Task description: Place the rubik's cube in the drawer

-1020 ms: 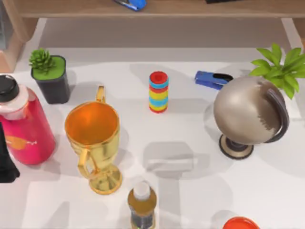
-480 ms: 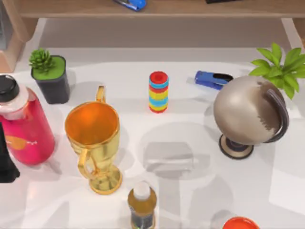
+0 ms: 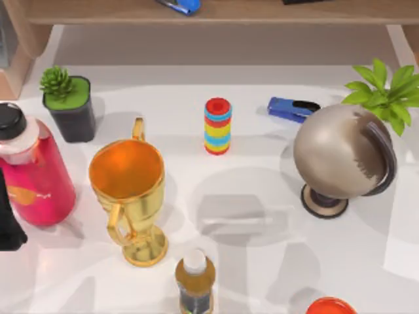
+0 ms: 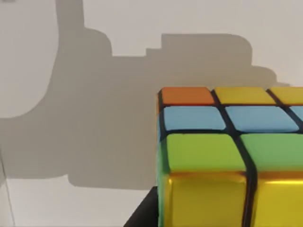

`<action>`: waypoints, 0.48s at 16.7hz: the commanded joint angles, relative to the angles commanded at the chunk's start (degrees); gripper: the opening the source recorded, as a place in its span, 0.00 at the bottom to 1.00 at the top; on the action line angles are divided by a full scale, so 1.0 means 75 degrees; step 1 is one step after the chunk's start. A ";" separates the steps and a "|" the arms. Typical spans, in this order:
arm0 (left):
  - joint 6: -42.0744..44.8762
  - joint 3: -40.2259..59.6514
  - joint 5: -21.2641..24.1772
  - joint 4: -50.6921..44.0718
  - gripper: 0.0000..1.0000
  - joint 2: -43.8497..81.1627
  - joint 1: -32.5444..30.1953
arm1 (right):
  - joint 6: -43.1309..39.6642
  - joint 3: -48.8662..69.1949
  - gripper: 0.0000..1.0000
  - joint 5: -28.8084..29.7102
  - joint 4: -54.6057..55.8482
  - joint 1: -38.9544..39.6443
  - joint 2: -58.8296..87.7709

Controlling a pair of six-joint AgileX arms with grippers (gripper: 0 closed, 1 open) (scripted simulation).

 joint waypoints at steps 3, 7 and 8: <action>0.0000 0.0000 0.0000 0.0000 1.00 0.0000 0.0000 | 0.0000 0.0000 0.23 0.0000 0.0000 0.0000 0.0000; 0.0000 0.0000 0.0000 0.0000 1.00 0.0000 0.0000 | 0.0000 0.0000 0.53 0.0000 0.0000 0.0000 0.0000; 0.0000 0.0000 0.0000 0.0000 1.00 0.0000 0.0000 | 0.0000 0.0000 0.60 0.0000 0.0000 0.0000 0.0000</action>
